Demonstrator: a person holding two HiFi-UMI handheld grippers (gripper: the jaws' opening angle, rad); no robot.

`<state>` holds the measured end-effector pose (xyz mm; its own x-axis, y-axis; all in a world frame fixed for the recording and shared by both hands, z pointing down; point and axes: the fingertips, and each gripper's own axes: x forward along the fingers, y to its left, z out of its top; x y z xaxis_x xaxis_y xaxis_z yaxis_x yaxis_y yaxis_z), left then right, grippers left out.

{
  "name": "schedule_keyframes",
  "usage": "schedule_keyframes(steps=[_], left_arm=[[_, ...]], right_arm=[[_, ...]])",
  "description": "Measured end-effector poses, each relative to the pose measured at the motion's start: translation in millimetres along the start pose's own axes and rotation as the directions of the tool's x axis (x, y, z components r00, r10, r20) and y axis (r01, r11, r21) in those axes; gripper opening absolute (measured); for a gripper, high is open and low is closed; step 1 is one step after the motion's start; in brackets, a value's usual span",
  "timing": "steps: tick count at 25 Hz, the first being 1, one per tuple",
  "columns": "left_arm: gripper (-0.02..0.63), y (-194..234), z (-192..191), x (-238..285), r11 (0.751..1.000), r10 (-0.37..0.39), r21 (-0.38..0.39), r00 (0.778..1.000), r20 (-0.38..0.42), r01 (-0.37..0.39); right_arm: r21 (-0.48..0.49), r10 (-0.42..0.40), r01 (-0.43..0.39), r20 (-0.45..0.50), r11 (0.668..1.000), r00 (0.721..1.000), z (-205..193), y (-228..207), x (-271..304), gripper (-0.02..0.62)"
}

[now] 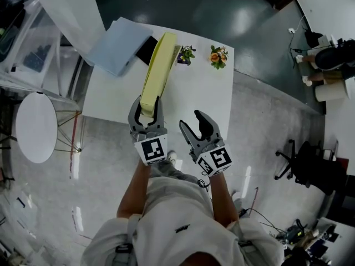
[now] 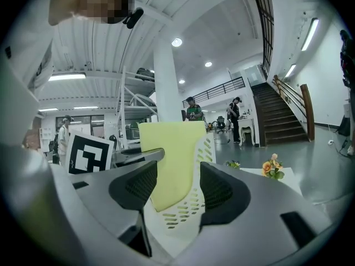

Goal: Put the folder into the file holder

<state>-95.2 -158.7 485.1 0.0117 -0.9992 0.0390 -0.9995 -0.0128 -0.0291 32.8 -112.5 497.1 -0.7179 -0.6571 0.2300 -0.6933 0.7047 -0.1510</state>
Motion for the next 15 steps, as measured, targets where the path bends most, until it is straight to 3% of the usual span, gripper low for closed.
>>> schedule_keyframes(steps=[15], left_arm=[[0.224,-7,-37,-1,0.996,-0.068,0.044,0.995,-0.073,0.072]], right_arm=[[0.011,-0.072,0.072,0.005,0.997,0.997,-8,-1,-8,0.245]])
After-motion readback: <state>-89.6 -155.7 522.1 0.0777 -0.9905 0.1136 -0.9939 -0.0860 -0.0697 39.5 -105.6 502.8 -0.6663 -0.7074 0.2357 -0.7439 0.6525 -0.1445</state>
